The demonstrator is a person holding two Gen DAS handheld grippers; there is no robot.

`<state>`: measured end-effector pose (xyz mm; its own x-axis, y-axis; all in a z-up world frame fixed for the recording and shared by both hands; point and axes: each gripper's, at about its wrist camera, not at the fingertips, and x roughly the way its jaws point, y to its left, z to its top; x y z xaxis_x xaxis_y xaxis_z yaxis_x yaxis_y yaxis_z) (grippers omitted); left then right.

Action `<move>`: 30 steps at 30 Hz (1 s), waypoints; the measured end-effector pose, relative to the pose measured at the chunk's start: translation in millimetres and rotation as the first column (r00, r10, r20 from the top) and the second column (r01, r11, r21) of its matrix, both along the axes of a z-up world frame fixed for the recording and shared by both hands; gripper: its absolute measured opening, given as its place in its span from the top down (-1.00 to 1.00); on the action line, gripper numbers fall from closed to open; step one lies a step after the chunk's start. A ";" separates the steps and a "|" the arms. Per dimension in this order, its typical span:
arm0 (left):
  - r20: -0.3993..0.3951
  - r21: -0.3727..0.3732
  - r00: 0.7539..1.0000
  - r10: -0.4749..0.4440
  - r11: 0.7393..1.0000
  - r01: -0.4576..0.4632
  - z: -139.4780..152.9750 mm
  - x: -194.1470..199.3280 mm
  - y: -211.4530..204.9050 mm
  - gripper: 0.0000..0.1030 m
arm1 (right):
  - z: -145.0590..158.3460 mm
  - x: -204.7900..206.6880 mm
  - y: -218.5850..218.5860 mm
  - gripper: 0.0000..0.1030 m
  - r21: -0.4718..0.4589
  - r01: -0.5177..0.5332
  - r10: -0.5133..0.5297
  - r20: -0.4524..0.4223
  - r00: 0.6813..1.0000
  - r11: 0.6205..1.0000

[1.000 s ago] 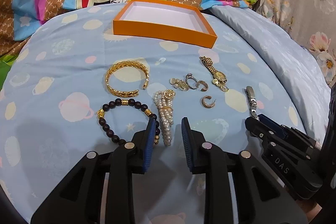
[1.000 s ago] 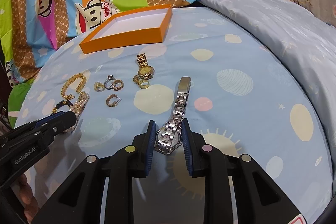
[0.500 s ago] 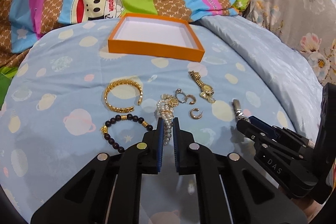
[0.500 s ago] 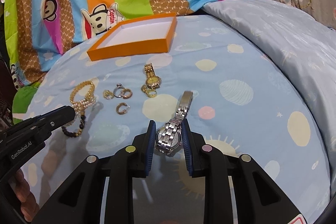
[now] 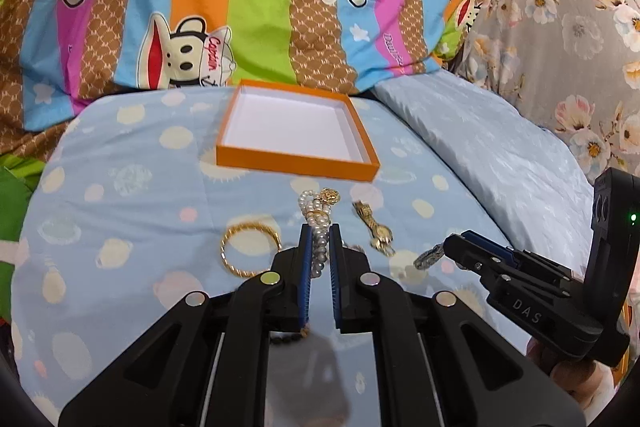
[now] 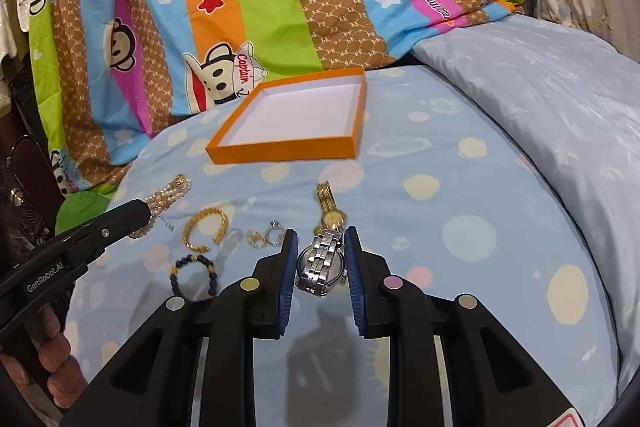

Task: Organize jewelry
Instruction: 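Carry both items into the orange box while the right tool opens, releasing the silver watch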

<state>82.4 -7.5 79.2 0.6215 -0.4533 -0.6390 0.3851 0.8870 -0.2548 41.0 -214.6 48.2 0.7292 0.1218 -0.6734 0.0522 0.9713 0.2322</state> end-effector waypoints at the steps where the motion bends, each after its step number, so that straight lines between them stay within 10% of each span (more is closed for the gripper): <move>1: 0.012 0.003 1.000 0.006 1.000 -0.006 3.0 4.7 0.5 0.85 | 6.5 7.5 -0.2 0.57 -0.002 -0.009 0.009 0.012 1.000 1.000; 13: 0.082 0.052 0.995 0.055 0.997 -0.059 10.2 122.7 -9.8 0.85 | 39.0 138.9 -2.5 0.57 -0.020 -0.061 0.062 0.059 0.996 0.998; 30: -0.029 0.130 0.998 0.053 0.990 -0.049 -44.8 257.9 -50.2 0.85 | -23.2 288.4 -14.7 0.55 0.049 -0.113 0.119 -0.139 0.983 0.992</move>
<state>340.4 -57.7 34.4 0.6196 -0.3337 -0.7105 0.3317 0.9317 -0.1484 329.4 -229.3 25.0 0.6062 0.2297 -0.7614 -0.0254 0.9625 0.2701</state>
